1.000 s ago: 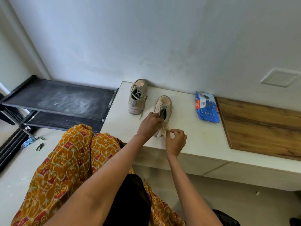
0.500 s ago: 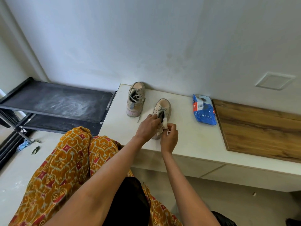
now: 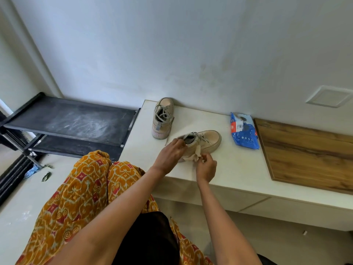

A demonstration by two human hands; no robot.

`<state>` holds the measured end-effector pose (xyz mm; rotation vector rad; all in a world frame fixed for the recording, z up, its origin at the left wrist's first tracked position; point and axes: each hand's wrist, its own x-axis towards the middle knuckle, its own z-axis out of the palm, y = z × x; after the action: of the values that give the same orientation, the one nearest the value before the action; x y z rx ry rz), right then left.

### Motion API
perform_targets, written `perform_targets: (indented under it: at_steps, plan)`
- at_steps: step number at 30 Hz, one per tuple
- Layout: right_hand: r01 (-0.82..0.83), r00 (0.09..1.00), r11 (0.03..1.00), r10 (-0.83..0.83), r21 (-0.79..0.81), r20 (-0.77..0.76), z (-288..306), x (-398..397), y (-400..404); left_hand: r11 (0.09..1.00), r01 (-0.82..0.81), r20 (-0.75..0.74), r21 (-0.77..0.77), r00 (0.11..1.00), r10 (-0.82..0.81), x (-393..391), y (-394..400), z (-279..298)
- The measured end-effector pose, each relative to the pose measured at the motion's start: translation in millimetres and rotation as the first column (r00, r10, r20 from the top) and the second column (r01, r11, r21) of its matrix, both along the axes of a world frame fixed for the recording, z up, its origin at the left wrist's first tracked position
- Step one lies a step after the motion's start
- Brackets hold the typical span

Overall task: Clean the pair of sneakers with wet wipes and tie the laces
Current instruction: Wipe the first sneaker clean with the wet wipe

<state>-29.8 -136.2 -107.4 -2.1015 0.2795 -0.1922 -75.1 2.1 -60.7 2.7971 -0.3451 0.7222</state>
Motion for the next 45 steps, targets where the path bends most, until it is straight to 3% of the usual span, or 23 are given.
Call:
perform_targets:
  at_steps: [3, 8, 11, 13, 16, 18, 20, 22, 24, 26, 28, 31, 36, 42, 43, 45]
  plan:
    - [0.113, 0.994, 0.992, -0.113, 0.059, -0.013, 4, 16, -19, 0.999, -0.016, -0.027, 0.028, 0.999, 0.017, 1, 0, 2]
    - [-0.058, 0.969, 0.994, 0.079, -0.093, 0.235, 30, 17, 12, 0.997, -0.071, -0.072, 0.042, 0.995, 0.074, 9, 0, 8]
    - [0.031, 0.995, 0.993, -0.021, -0.110, 0.098, 21, 30, 1, 0.998, -0.048, -0.097, 0.036, 0.994, 0.051, 11, 4, 6]
    - [0.029, 0.999, 0.977, -0.024, -0.212, 0.028, 24, 45, -14, 0.999, -0.033, -0.108, 0.039, 0.993, 0.037, 15, 8, 7]
    - [0.025, 0.995, 0.961, 0.003, -0.277, 0.102, 42, 65, -20, 0.999, -0.029, -0.112, 0.029, 0.993, 0.032, 21, 17, 9]
    - [-0.053, 0.965, 0.937, 0.136, -0.344, 0.222, 49, 63, -12, 0.998, -0.019, -0.110, 0.059, 0.994, 0.026, 21, 25, 9]
    - [-0.153, 0.902, 0.837, 0.336, -0.525, 0.273, 37, 58, -12, 0.994, -0.005, -0.095, 0.109, 0.995, 0.015, 20, 29, 10]
    - [-0.164, 0.904, 0.788, 0.361, -0.594, 0.230, 27, 61, -24, 0.984, -0.002, -0.064, 0.177, 0.998, 0.014, 17, 28, 7]
    - [-0.125, 0.946, 0.775, 0.282, -0.619, 0.162, 27, 73, -41, 0.971, -0.022, -0.063, 0.238, 0.997, 0.038, 13, 25, -3]
    - [-0.107, 0.959, 0.740, 0.253, -0.664, 0.128, 35, 87, -47, 0.946, -0.070, -0.136, 0.315, 0.984, 0.119, 9, 22, -15]
    - [-0.105, 0.962, 0.789, 0.236, -0.605, 0.141, 48, 97, -37, 0.918, -0.110, -0.225, 0.382, 0.952, 0.208, 4, 15, -19]
    - [-0.194, 0.922, 0.779, 0.353, -0.596, 0.161, 53, 88, -14, 0.920, -0.118, -0.357, 0.373, 0.897, 0.260, 6, 0, -16]
    - [-0.254, 0.888, 0.769, 0.427, -0.587, 0.174, 26, 67, -22, 0.890, -0.155, -0.325, 0.429, 0.893, 0.312, 13, 1, -13]
    - [-0.205, 0.882, 0.485, 0.469, -0.850, 0.055, 39, 91, -59, 0.889, -0.155, -0.312, 0.431, 0.899, 0.308, 17, 4, -9]
    - [-0.206, 0.890, 0.469, 0.454, -0.859, 0.035, 43, 94, -59, 0.888, -0.166, -0.313, 0.428, 0.895, 0.318, 17, 2, -10]
    - [-0.200, 0.917, 0.544, 0.396, -0.815, 0.039, 50, 96, -48, 0.894, -0.195, -0.316, 0.404, 0.887, 0.336, 18, -3, -13]
